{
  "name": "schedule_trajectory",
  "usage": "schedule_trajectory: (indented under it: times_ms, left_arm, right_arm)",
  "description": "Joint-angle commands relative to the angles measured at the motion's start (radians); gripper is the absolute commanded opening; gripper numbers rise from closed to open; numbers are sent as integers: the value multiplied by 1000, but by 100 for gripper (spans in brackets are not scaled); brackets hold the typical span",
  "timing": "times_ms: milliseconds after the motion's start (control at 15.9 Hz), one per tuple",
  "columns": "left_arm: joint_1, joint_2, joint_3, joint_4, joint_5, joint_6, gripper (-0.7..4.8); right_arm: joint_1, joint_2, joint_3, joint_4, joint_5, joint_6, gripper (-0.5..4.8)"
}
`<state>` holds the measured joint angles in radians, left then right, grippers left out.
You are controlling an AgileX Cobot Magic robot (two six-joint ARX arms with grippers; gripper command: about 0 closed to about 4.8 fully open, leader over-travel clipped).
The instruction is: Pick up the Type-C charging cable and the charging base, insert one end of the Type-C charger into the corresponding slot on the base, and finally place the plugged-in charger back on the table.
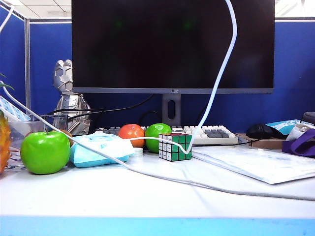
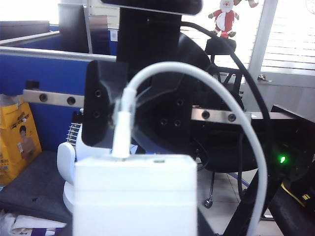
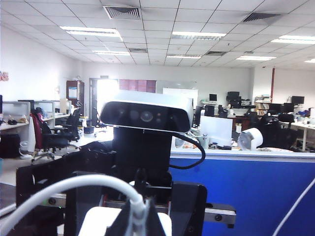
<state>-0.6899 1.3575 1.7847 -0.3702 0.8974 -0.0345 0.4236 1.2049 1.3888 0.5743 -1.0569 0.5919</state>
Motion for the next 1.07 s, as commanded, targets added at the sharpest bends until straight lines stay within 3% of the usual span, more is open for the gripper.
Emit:
schedule_trajectory:
  times_ms: [63, 441, 883, 1072]
  left_arm:
    - [-1, -6, 10, 82, -7, -5, -6]
    - [-1, -6, 10, 107, -7, -5, -6]
    - [2, -6, 10, 124, -7, -7, -6]
    - [53, -13, 10, 151, -6, -52, -6]
  right_arm:
    - [5, 0, -1, -46, -50, -48, -3]
    - [80, 12, -1, -156, -63, -156, -3]
    - [78, 4, -1, -164, -114, -183, -3]
    - [70, -3, -1, -243, -128, -248, -3]
